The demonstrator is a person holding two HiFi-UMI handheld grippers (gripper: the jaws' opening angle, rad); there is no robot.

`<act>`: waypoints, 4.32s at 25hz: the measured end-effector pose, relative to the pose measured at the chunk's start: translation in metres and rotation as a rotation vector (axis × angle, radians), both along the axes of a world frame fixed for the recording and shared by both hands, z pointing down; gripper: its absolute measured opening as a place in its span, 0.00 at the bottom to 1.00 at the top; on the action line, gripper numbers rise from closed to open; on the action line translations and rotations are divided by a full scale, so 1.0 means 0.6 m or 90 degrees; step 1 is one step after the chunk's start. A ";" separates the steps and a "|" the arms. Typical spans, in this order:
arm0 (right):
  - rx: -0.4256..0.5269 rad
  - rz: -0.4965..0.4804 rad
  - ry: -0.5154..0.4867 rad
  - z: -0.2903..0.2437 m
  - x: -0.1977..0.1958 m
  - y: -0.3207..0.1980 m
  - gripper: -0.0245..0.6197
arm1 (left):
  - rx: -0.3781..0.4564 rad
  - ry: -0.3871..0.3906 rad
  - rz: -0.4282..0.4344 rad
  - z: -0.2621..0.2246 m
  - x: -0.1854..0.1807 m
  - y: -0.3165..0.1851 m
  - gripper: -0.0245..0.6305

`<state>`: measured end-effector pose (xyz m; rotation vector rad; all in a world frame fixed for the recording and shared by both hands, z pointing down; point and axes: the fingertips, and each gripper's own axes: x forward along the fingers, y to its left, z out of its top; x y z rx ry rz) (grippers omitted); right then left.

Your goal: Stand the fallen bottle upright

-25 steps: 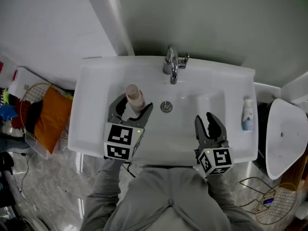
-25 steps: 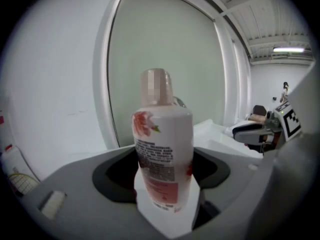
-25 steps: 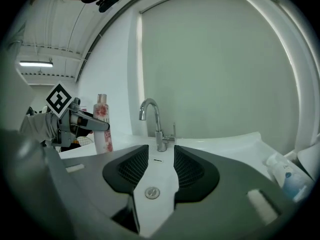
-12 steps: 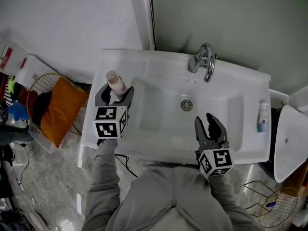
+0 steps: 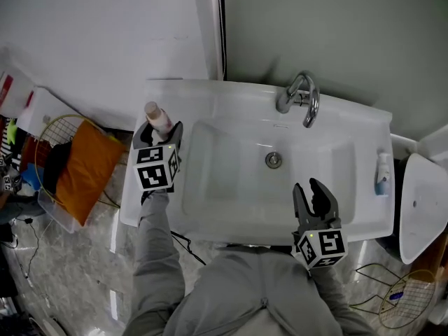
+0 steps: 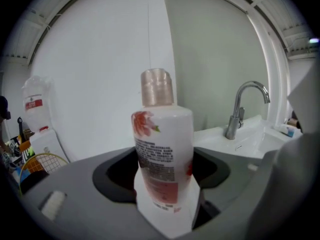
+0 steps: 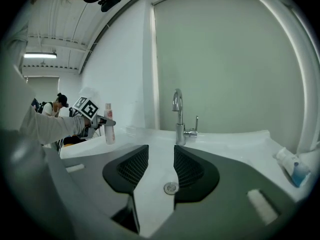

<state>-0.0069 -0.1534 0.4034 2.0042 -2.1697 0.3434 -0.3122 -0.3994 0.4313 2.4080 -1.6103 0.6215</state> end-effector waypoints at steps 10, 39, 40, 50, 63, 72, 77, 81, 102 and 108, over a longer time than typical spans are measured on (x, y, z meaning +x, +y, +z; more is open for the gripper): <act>-0.009 0.024 0.018 -0.003 0.008 0.024 0.26 | 0.008 -0.003 -0.031 0.025 -0.027 -0.026 0.60; -0.003 0.027 0.026 -0.011 0.012 0.060 0.26 | 0.029 -0.007 -0.035 0.044 -0.027 -0.002 0.63; -0.001 0.028 0.025 -0.012 0.013 0.061 0.26 | 0.030 -0.007 -0.035 0.041 -0.026 0.002 0.64; 0.020 0.028 -0.009 -0.011 0.033 0.064 0.26 | 0.026 -0.020 -0.017 0.031 0.002 0.102 0.66; 0.032 0.144 -0.029 -0.010 0.194 0.126 0.26 | -0.007 0.007 0.379 -0.002 0.458 0.281 0.65; 0.024 0.301 -0.033 0.004 0.385 0.246 0.26 | -0.112 0.092 0.606 -0.008 0.810 0.424 0.65; 0.026 0.362 -0.041 0.008 0.475 0.303 0.26 | -0.195 0.096 0.672 0.014 0.959 0.491 0.65; 0.024 0.392 -0.053 0.013 0.534 0.338 0.26 | -0.285 0.090 0.664 0.048 1.046 0.516 0.65; 0.037 0.399 -0.105 0.048 0.765 0.429 0.26 | -0.462 -0.038 0.514 0.182 1.207 0.544 0.65; 0.039 0.401 -0.114 0.055 0.803 0.428 0.26 | -0.503 -0.043 0.489 0.202 1.225 0.547 0.65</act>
